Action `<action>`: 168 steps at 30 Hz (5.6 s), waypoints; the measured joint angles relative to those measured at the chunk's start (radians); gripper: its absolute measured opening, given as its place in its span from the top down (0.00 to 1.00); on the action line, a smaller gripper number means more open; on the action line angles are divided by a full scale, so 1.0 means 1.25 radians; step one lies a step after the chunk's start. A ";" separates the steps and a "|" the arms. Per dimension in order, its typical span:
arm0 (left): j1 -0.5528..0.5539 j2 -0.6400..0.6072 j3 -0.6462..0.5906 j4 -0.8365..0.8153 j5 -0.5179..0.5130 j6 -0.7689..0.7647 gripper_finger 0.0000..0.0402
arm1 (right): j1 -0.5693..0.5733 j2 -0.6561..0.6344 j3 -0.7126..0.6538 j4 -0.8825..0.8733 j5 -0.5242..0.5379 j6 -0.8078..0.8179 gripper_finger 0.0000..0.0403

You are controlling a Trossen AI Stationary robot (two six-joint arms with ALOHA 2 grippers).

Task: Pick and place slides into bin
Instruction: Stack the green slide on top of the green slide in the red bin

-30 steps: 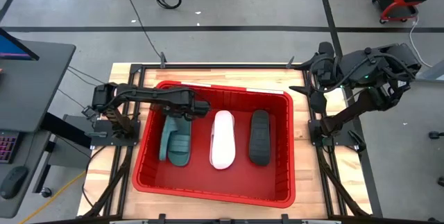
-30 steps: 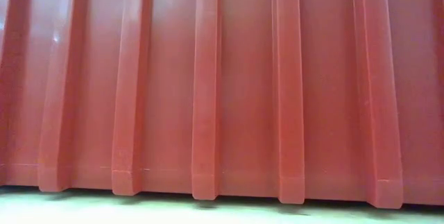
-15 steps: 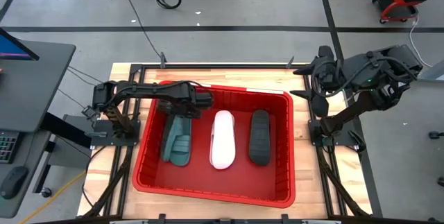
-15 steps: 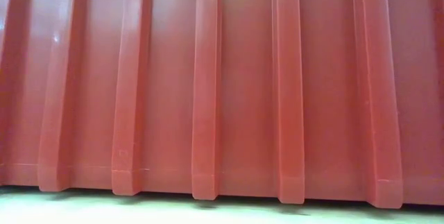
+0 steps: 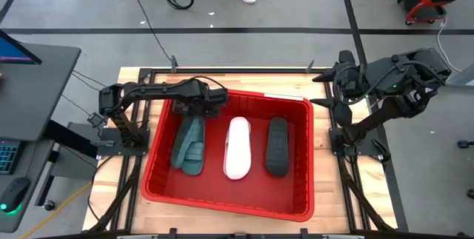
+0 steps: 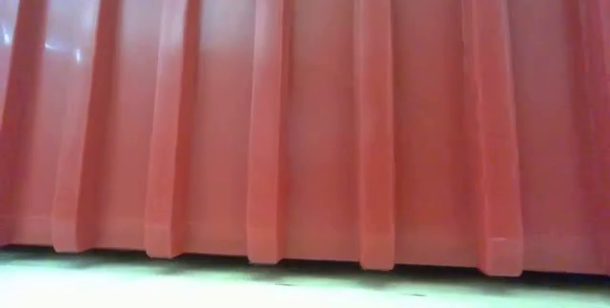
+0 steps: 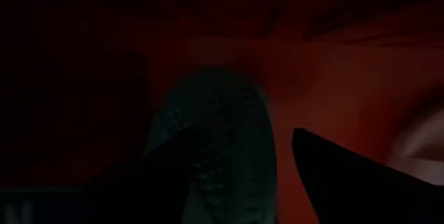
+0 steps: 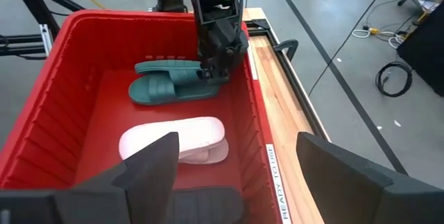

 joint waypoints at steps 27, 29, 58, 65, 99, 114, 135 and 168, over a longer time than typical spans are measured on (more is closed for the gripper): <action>-0.098 -0.033 0.209 -0.265 0.046 0.057 0.52 | 0.000 0.000 0.000 0.000 -0.051 -0.009 0.26; -0.106 -0.032 0.188 -0.252 0.048 0.033 0.53 | 0.000 0.000 0.000 0.000 -0.053 -0.014 0.26; -0.173 -0.018 0.142 -0.282 0.060 -0.023 0.98 | 0.000 -0.001 0.000 0.000 -0.053 0.000 0.26; -0.190 -0.018 0.142 -0.282 0.182 0.041 0.98 | 0.000 -0.001 0.000 0.000 -0.053 -0.001 0.26; -0.177 -0.042 -0.001 -0.240 0.092 0.501 0.99 | -0.042 -0.003 0.000 0.000 -0.056 -0.017 0.26; -0.141 -0.009 -0.004 -0.041 0.015 0.604 0.99 | -0.040 -0.003 0.000 0.000 -0.056 -0.006 0.26; -0.176 0.026 -0.003 -0.096 0.206 0.502 0.99 | -0.038 -0.003 0.000 0.000 -0.056 0.008 0.26; -0.120 0.057 -0.044 0.301 0.058 0.843 0.99 | -0.039 -0.002 0.000 0.000 -0.056 0.007 0.26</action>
